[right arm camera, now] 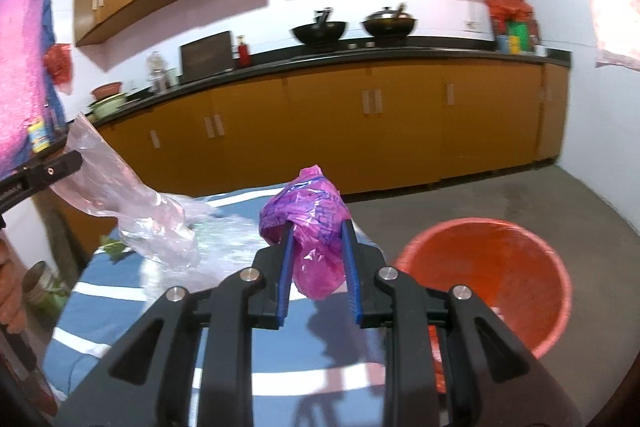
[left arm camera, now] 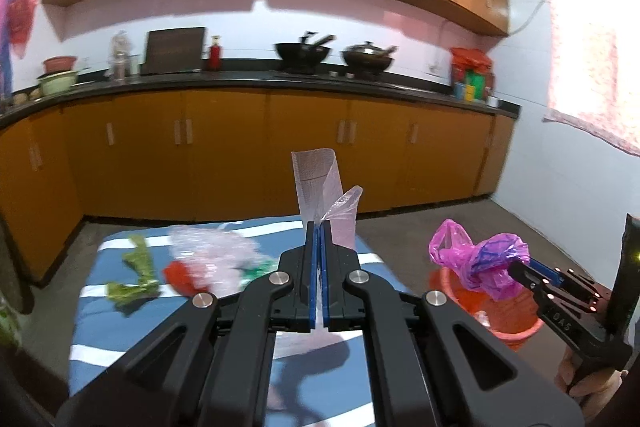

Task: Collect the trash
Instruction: 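Carry the purple and clear bags with both tools over the wastebasket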

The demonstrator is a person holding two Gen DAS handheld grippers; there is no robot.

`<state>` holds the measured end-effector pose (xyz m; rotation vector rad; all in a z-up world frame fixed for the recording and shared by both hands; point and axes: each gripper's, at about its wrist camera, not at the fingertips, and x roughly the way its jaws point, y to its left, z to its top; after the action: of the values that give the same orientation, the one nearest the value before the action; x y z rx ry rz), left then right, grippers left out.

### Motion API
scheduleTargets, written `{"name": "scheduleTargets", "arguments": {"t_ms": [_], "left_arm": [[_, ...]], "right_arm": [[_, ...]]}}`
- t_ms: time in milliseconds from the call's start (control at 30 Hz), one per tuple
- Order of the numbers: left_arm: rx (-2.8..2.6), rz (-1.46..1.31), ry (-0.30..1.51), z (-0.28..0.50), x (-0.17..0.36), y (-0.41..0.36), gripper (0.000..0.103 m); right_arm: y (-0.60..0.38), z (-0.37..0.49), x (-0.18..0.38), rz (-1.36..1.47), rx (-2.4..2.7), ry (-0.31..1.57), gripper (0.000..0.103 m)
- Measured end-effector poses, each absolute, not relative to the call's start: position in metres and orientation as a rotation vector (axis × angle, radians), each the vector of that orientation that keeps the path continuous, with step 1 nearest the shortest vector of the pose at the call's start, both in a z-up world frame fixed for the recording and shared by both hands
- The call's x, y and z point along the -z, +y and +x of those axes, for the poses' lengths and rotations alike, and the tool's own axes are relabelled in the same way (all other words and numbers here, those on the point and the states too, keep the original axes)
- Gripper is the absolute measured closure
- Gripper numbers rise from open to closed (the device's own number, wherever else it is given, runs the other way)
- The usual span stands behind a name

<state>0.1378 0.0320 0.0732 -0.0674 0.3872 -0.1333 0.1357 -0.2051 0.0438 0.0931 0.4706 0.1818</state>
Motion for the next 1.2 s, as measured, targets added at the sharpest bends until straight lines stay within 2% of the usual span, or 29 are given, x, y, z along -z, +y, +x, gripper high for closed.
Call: {"name": "scheduleTargets", "arguments": {"t_ms": [567, 1200], "left_arm": [[0.368, -0.024, 0.438, 0.165, -0.056, -0.096, 0.102], [0.487, 0.025, 0.501, 0.209, -0.013, -0.187, 0.102]], "right_arm": [[-0.312, 0.116, -0.031, 0.098, 0.057, 0.465, 0.079], [-0.370, 0.148, 0.011, 0.148, 0.148, 0.532, 0.079]]}}
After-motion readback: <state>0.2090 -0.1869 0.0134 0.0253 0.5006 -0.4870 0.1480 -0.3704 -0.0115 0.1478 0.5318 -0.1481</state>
